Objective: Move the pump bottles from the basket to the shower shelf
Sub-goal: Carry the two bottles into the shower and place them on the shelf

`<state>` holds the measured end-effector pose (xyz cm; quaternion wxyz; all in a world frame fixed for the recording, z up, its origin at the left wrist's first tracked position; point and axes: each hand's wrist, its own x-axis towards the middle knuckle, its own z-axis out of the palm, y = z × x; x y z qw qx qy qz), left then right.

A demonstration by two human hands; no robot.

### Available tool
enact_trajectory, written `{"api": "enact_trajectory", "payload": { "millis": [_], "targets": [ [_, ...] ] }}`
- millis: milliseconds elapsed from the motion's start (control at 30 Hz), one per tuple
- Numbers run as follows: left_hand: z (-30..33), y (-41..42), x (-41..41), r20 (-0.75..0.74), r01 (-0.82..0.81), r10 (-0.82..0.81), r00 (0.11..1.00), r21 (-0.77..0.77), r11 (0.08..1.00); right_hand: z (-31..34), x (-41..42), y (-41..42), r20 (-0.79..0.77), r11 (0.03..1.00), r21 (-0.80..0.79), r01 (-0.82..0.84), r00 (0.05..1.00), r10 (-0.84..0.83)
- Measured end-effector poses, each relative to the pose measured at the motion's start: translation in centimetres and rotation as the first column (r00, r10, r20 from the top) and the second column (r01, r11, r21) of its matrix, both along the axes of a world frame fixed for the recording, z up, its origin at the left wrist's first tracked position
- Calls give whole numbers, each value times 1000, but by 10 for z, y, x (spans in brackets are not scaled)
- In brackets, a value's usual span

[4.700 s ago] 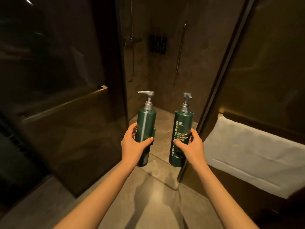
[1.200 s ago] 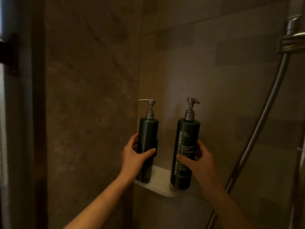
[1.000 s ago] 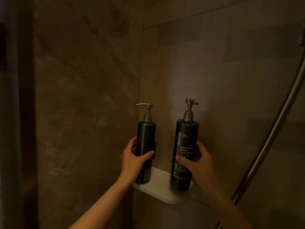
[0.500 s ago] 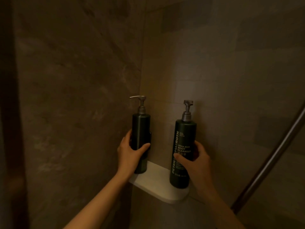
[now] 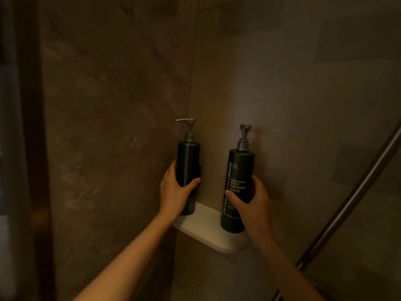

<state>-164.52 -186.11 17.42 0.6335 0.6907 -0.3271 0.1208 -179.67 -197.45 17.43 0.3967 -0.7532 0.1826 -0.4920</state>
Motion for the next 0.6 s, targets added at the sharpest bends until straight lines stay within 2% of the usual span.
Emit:
{"api": "enact_trajectory", "payload": {
  "millis": [167,300,467,600],
  "targets": [
    [-4,18,-25,36,-90,88,995,48,995,-2,-17,8,35,999,-41,15,999,-14],
    [-30,44,-57,242,-219,167,956,210,953,-23,-39,20,40,969,-224,107,994,-101],
    [-81,78,-97,442,-417,239,865,365,832,-71,-60,45,-42,924,-376,73,995,-96],
    [-127,116,-128,484,-517,281,828,469,716,-119,-74,72,-93,896,-444,0,995,-46]
  ]
}}
